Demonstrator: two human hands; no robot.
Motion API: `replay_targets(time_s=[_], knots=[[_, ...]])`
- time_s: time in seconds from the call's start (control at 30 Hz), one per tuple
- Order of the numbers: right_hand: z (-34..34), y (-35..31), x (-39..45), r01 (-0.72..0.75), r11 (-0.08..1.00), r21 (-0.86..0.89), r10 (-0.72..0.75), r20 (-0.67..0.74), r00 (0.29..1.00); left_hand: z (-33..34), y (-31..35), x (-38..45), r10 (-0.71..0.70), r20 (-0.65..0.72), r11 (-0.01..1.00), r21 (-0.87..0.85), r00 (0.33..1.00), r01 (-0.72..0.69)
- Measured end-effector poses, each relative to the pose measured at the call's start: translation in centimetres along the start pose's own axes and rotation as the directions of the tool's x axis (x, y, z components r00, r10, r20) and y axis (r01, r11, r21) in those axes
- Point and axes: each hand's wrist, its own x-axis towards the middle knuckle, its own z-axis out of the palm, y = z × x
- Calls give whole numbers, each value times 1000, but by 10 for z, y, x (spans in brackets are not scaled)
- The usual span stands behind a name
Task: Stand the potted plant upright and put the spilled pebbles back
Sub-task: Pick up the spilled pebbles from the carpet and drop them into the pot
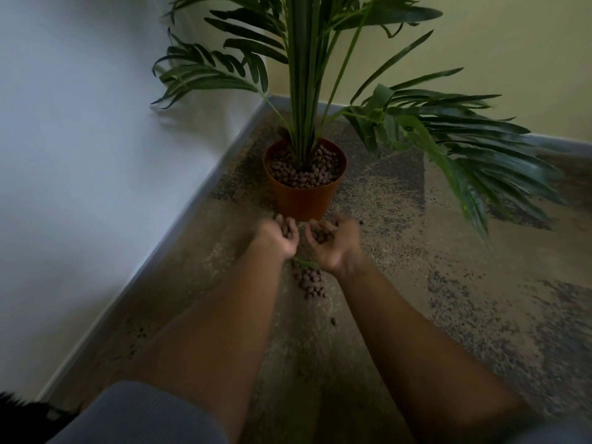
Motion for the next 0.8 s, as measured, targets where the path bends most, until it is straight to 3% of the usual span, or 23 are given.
replay_targets(time_s=[0.23,0.37,0.5,0.8], knots=[[58,-34,-5,129,985,113,-146,152,977,68,29,-21,207,179,970,92,962,-226],[78,-49,1,87,972,218,-140,238,961,85,37,-26,182,318,956,165,931,-243],[81,-58,4,62,975,215,-132,327,936,88,33,-32,139,406,953,194,903,-234],[58,-56,3,56,983,173,-100,253,962,75,29,-19,143,411,978,79,900,-192]])
